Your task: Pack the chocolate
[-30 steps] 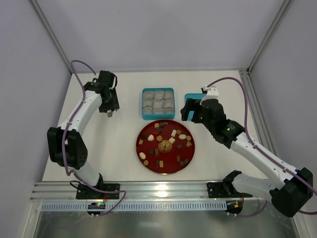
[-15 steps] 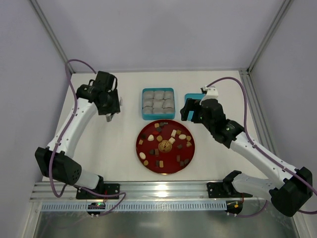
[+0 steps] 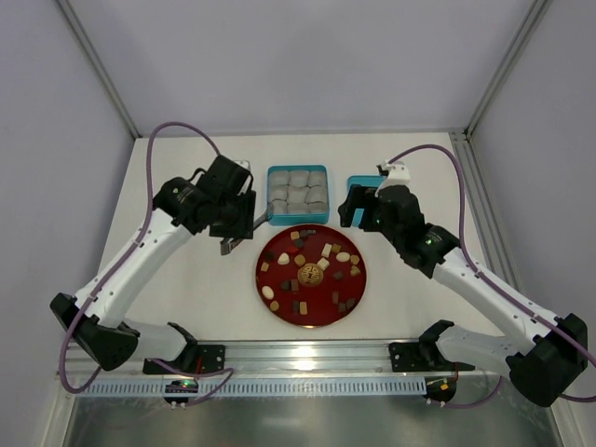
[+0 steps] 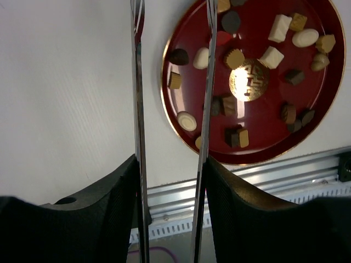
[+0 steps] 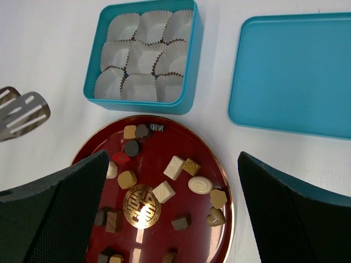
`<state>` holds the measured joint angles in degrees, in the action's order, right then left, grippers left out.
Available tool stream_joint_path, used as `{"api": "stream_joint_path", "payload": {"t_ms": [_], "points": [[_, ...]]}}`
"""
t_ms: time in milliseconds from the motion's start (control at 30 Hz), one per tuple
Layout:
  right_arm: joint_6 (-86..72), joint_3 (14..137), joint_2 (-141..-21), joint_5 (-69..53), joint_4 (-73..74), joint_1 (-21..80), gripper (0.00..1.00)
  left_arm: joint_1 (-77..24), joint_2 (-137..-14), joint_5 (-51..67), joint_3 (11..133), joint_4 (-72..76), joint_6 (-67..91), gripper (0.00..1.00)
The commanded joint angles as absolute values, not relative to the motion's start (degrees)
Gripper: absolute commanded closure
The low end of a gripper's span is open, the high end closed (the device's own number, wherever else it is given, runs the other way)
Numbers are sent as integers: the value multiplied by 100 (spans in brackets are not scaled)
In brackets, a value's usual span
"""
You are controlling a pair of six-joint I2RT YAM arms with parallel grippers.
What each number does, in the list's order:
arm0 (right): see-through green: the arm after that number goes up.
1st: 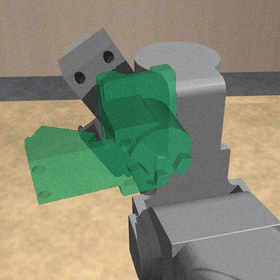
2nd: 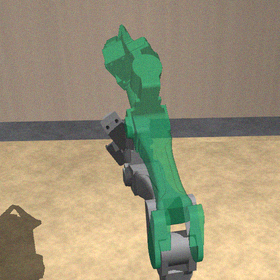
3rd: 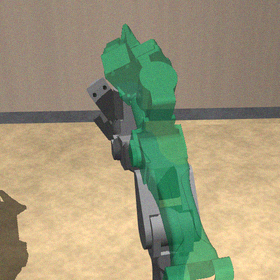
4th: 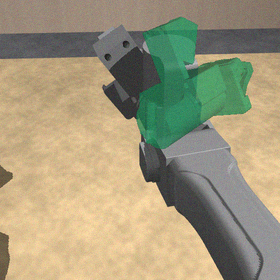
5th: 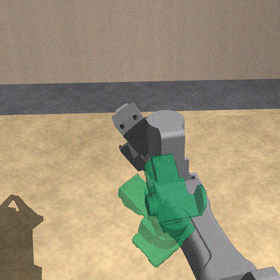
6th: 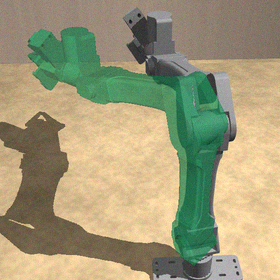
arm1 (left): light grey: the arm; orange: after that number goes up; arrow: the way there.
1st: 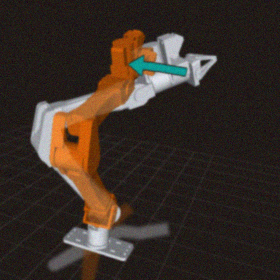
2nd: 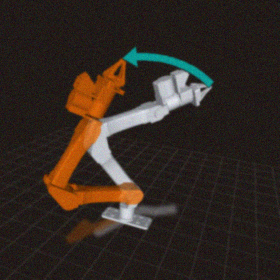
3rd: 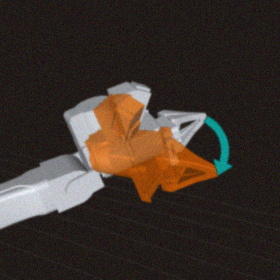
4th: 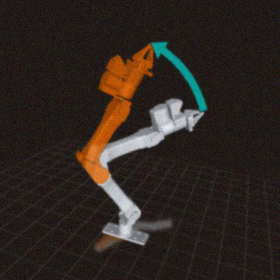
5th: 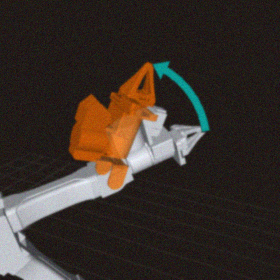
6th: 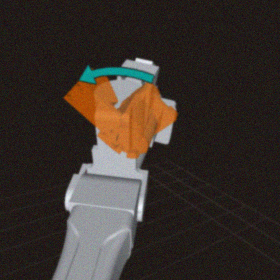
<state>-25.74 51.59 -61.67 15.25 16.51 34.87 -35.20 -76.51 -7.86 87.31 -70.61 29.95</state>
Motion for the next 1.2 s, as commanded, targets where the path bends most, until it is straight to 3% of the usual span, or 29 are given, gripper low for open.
{"api": "stream_joint_path", "payload": {"t_ms": [0,400,1167], "points": [[-2663,5388,-6179,1503,1617,3507,0,-3972,-7576,-791,8930,-7260,3225,50],[-2769,5274,-6091,1503,1661,3489,0,-5088,-7884,-677,8666,-6882,3603,51],[-2795,5080,-5854,1520,1749,3498,0,-5616,-8270,-642,7981,-6311,3911,52]]}}
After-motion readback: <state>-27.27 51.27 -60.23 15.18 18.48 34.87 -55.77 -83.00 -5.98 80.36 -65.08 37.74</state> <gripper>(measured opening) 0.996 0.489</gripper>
